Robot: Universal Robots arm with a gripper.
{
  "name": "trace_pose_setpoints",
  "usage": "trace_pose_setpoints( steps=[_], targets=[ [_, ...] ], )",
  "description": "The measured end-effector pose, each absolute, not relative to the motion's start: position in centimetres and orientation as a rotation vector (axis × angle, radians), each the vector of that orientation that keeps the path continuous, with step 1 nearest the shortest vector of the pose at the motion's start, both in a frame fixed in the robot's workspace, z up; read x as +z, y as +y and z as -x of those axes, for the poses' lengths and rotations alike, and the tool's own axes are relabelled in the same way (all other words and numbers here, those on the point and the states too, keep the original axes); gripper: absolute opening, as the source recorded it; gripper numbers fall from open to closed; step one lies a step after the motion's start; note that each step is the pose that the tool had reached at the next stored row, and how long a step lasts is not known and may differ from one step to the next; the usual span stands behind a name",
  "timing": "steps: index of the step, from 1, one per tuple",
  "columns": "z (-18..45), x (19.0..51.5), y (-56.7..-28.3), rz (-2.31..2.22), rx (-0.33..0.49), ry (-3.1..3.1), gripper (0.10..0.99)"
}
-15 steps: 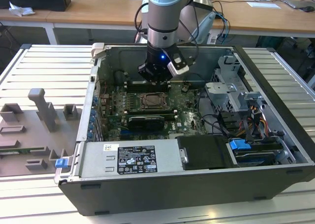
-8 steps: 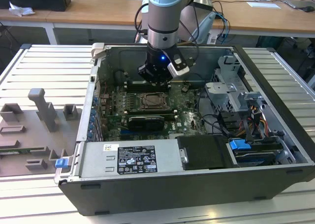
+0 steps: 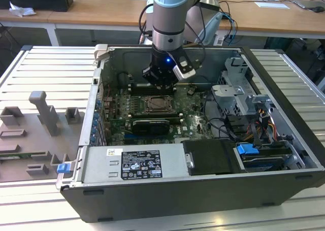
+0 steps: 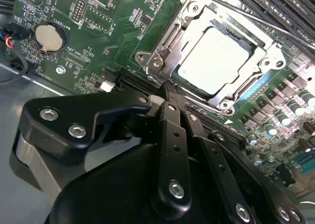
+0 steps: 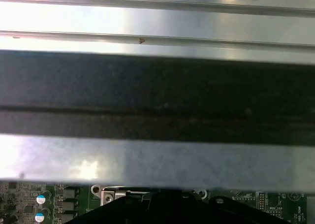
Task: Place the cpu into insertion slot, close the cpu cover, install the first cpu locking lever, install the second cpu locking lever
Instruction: 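Install the second cpu locking lever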
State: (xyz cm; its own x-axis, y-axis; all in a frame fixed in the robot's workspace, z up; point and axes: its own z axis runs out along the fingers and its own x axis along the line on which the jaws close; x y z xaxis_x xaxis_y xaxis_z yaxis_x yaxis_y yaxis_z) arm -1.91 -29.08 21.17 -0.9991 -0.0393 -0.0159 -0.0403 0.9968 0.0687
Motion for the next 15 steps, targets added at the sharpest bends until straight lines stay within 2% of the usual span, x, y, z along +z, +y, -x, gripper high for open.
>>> trace_pose_setpoints(
  steps=[15],
  targets=[
    [1.91, 22.09, -29.59, 0.062, 0.108, 3.124, 0.106]
  ],
)
